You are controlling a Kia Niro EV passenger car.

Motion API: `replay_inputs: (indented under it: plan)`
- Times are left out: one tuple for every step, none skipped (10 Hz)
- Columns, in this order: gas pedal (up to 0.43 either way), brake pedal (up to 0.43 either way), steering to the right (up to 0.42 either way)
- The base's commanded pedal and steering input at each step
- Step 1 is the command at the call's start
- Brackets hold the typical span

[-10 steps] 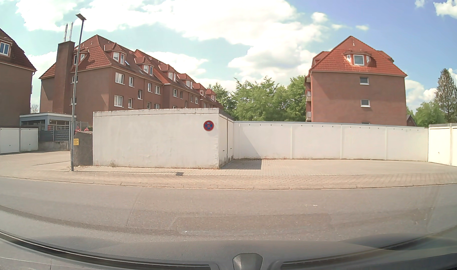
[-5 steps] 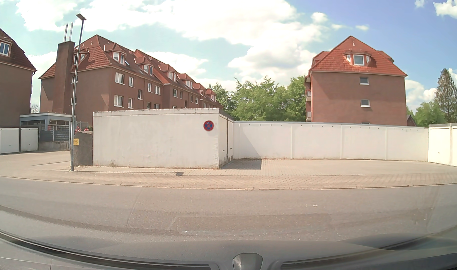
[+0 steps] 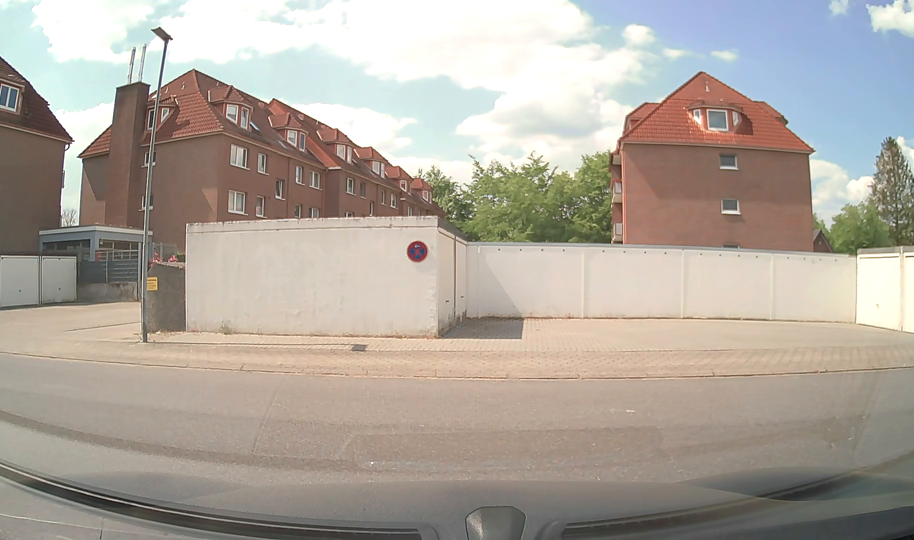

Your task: Follow the waypoints while adhering to traffic rules and regulations

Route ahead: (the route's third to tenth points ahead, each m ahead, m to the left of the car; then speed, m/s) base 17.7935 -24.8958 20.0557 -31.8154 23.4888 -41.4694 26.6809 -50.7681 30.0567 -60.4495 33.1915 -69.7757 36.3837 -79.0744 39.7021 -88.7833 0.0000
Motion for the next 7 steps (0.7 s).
replay_inputs:
  plan:
    - [0.000, 0.561, 0.033]
    - [0.000, 0.561, 0.034]
    - [0.000, 0.561, 0.034]
    - [0.000, 0.561, 0.034]
    - [0.000, 0.567, 0.034]
    - [0.000, 0.561, 0.034]
    - [0.000, 0.561, 0.034]
